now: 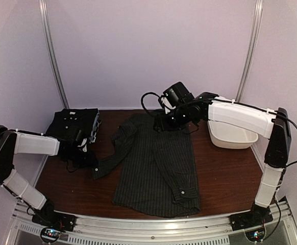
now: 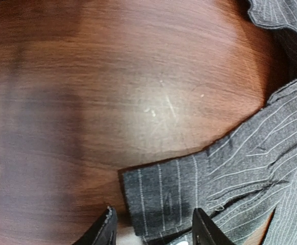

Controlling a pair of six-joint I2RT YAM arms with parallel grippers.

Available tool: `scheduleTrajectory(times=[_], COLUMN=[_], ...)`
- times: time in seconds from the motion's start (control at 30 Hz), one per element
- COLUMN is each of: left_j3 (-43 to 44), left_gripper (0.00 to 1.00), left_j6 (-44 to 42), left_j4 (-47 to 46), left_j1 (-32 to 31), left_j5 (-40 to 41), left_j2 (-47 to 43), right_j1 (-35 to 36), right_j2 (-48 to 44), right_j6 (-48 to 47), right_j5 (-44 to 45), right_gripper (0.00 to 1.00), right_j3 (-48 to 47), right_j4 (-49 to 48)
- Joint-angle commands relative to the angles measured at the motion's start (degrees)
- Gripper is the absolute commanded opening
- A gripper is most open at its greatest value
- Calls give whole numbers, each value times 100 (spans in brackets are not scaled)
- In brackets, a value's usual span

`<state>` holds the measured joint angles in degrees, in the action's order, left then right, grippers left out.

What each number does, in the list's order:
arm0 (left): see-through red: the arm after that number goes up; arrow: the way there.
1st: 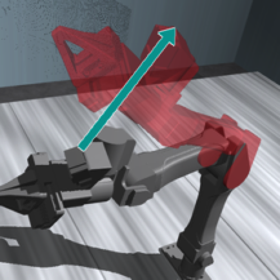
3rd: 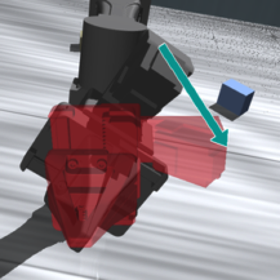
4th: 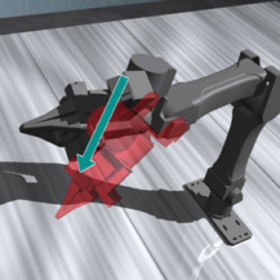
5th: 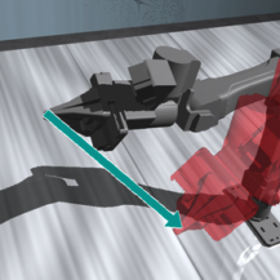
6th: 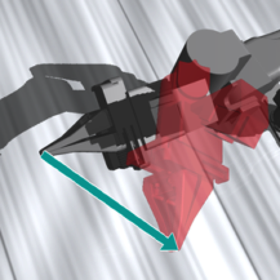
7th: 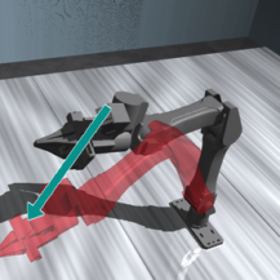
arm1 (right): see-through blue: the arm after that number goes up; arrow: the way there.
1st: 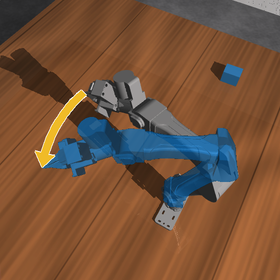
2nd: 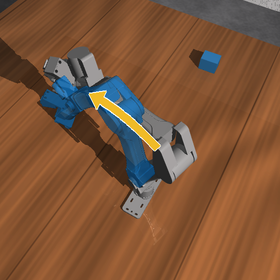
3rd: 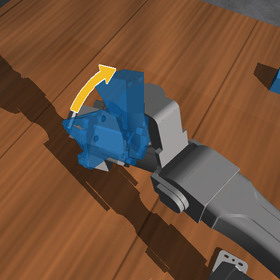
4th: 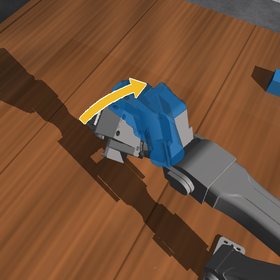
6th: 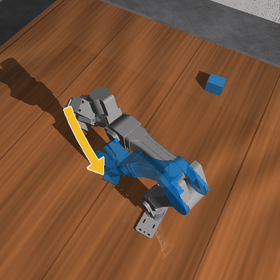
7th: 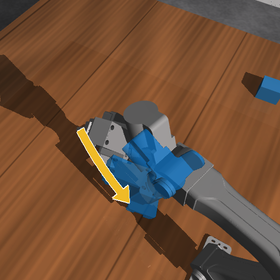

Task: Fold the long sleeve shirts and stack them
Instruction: Pick up the 1/3-folded shirt from the center of the board.

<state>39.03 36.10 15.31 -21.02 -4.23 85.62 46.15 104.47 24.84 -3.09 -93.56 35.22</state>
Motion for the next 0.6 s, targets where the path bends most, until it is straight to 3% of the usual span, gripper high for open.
scheduleTrajectory(times=[0.0,0.2,0.43,0.57], left_j3=[38,23,0,-33], left_gripper=[51,51,45,43], left_j6=[-187,-210,-70,-41], left_j4=[-228,-250,-220,-336], left_j1=[45,45,42,36], left_j5=[-234,-382,111,335], left_j2=[56,43,4,99], right_j1=[113,155,334,519], right_j2=[489,983,558,172], right_j6=[297,467,727,688], right_j5=[80,95,271,927], right_gripper=[66,65,65,66], right_j3=[-1020,-2072,-1310,-723], right_j4=[1211,1864,958,518])
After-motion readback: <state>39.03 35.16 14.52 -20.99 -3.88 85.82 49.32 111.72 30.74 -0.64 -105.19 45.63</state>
